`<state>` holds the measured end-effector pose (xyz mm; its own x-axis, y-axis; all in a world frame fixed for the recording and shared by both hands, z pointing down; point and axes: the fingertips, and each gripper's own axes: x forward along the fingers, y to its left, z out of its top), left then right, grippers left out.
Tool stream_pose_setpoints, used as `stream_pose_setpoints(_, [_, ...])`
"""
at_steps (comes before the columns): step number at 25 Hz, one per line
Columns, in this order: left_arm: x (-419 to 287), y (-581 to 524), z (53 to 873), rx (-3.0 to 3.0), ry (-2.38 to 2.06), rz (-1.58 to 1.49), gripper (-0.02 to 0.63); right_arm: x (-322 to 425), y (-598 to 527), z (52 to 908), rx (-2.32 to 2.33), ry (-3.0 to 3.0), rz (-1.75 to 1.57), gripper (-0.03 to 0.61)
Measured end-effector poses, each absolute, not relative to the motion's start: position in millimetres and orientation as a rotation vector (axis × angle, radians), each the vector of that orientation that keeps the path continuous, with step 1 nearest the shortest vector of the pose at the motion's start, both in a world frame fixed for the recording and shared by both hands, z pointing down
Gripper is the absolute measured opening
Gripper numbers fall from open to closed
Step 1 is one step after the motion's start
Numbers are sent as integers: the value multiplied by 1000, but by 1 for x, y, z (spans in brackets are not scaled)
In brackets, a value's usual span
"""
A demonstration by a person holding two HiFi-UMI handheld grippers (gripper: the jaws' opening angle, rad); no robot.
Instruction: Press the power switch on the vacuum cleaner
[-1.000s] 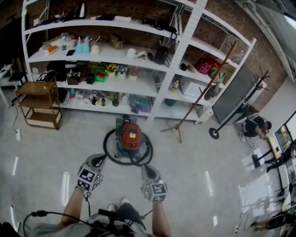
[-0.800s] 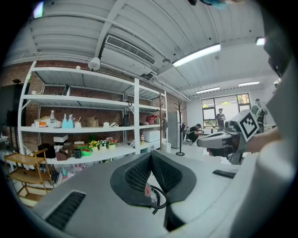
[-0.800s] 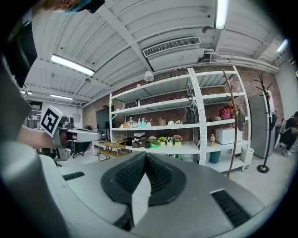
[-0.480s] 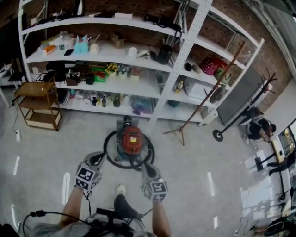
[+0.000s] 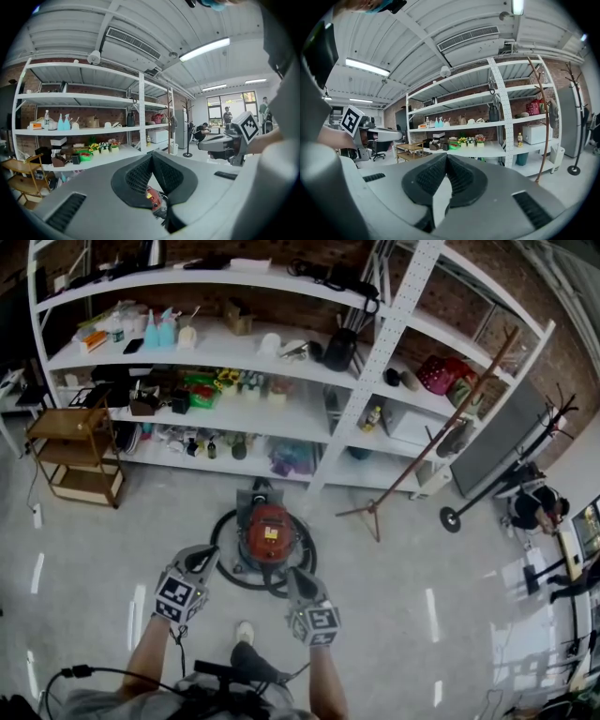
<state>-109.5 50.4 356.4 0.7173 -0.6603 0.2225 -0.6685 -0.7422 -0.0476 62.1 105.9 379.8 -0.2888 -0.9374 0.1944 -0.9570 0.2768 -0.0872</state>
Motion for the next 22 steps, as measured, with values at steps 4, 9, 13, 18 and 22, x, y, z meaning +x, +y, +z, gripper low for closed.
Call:
stream_pose_setpoints(4, [-98, 22, 358, 2873, -1109, 375, 6, 74, 78, 380, 1798, -2420, 305, 12])
stream_pose_setpoints(9, [-80, -9, 364, 2856, -1111, 390, 6, 92, 46, 387, 1780, -2419, 327, 12])
stream_pose_setpoints(13, [-70, -34, 367, 2850, -1127, 402, 6, 103, 19, 393, 1766, -2422, 342, 12])
stream_pose_setpoints(18, [-63, -62, 363, 2826, -1170, 401, 6, 112, -8, 397, 1731, -2446, 351, 12])
stream_pose_setpoints(22, [-59, -75, 364, 2825, -1181, 434, 6, 115, -25, 397, 1711, -2451, 358, 12])
